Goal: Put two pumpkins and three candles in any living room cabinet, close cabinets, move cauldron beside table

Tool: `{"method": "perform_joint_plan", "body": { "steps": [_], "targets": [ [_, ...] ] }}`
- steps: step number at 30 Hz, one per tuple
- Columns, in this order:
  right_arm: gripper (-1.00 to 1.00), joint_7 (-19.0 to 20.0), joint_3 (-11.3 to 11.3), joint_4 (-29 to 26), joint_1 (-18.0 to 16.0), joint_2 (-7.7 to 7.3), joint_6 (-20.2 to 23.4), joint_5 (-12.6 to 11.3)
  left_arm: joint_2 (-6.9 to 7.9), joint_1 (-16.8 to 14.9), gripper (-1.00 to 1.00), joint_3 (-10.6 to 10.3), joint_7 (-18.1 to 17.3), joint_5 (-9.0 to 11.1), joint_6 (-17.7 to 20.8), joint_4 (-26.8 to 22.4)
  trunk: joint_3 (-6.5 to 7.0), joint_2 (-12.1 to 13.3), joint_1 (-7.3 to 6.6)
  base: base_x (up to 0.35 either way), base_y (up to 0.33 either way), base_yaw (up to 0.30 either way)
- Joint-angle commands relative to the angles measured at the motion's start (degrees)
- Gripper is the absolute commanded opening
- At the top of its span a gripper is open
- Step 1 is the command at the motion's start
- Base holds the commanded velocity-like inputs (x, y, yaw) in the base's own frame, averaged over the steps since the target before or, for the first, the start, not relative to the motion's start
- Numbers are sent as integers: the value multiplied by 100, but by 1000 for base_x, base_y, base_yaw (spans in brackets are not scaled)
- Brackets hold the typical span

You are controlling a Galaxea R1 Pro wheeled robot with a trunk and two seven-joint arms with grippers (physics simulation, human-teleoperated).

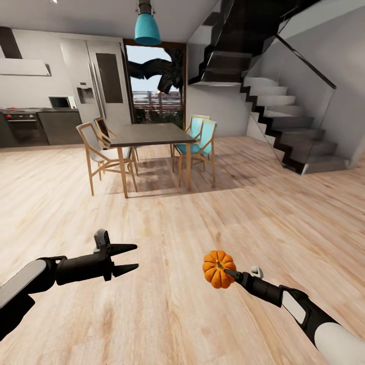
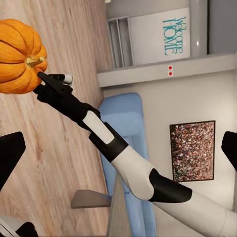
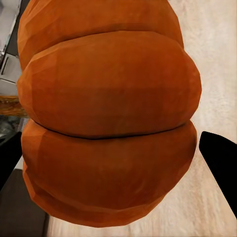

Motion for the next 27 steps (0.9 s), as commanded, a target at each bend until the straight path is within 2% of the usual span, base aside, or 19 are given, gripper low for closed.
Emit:
{"method": "perform_joint_plan", "body": {
  "steps": [1,22,27],
  "targets": [
    [-100,-4,28,7,-4,-6,45,-61,3,-8,100,-14,-60,-44,-1,7,0,-2,-1,0,0,218],
    [-100,-13,30,19,-1,-5,38,-58,6,-8,100,-14,-62,-39,-5,13,100,-2,-1,-35,0,259],
    [-100,-26,28,18,0,-5,33,-60,-1,-8,100,-14,-60,-36,-5,18,234,4,-14,0,0,264]
  ]
}}
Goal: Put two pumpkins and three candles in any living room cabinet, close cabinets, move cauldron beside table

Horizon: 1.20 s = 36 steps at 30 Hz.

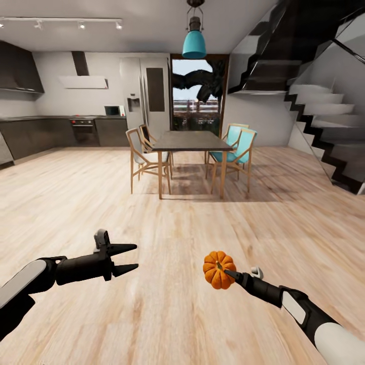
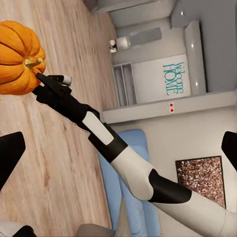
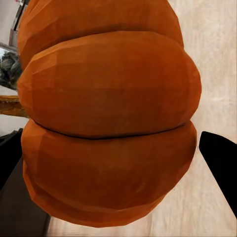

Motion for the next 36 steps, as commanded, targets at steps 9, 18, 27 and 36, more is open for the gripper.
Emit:
{"method": "perform_joint_plan", "body": {
  "steps": [9,18,27,36],
  "targets": [
    [-100,-9,14,-2,-8,-6,51,-78,3,-9,100,-15,-60,-48,2,-12,237,10,-24,0,0,264],
    [-100,-10,14,0,-4,-6,51,-88,2,-9,100,-15,-51,-56,2,-24,477,41,-57,0,0,264],
    [-100,-4,14,3,-7,-6,51,-89,2,-9,100,-15,-51,-56,2,-33,680,402,-254,0,0,264],
    [-100,-20,14,7,-5,-6,57,-90,2,-9,100,-15,-51,-56,2,-45,884,763,-452,-194,0,264]
  ]
}}
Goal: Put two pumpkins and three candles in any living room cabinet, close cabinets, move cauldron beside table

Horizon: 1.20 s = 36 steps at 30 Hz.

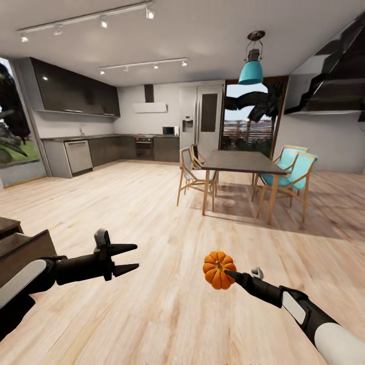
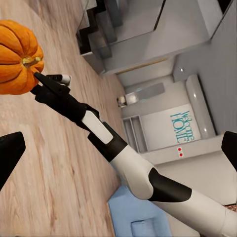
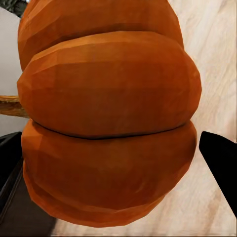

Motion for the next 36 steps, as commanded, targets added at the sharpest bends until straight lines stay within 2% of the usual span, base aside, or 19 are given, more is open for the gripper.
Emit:
{"method": "perform_joint_plan", "body": {
  "steps": [1,36],
  "targets": [
    [-100,-26,12,-10,-1,-6,57,-85,4,-8,100,-14,-60,-47,2,3,18,38,-27,-171,0,264],
    [-100,-83,16,-13,-5,-6,50,-76,4,-8,100,-14,-59,-47,2,-8,806,1442,-796,-7,0,264]
  ]
}}
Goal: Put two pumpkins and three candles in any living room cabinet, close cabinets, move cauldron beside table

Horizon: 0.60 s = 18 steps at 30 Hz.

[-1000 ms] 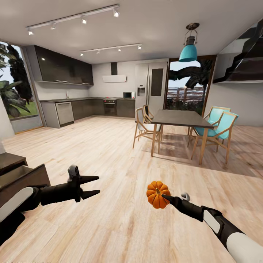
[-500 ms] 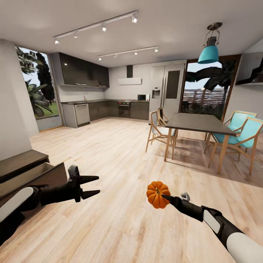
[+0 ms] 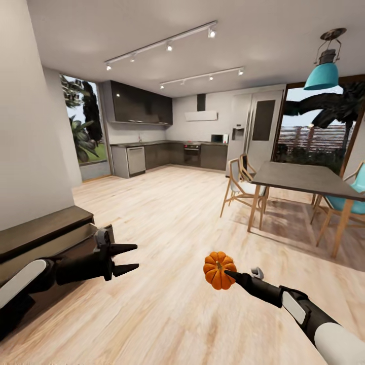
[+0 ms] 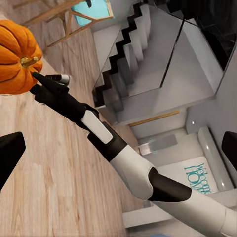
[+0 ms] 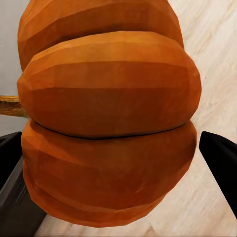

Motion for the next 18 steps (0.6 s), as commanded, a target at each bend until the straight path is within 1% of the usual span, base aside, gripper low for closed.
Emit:
{"method": "perform_joint_plan", "body": {
  "steps": [1,7,18],
  "targets": [
    [-100,-5,12,-9,-4,-6,54,-83,4,-9,100,-14,-60,-47,2,6,17,38,-24,-19,0,264],
    [-100,-5,13,-12,-4,-6,54,-83,4,-9,100,-14,-61,-47,1,2,152,279,-155,-80,0,264],
    [-100,-57,16,-19,-3,-6,54,-75,4,-9,100,-14,-58,-47,1,-2,400,720,-397,-5,0,264]
  ]
}}
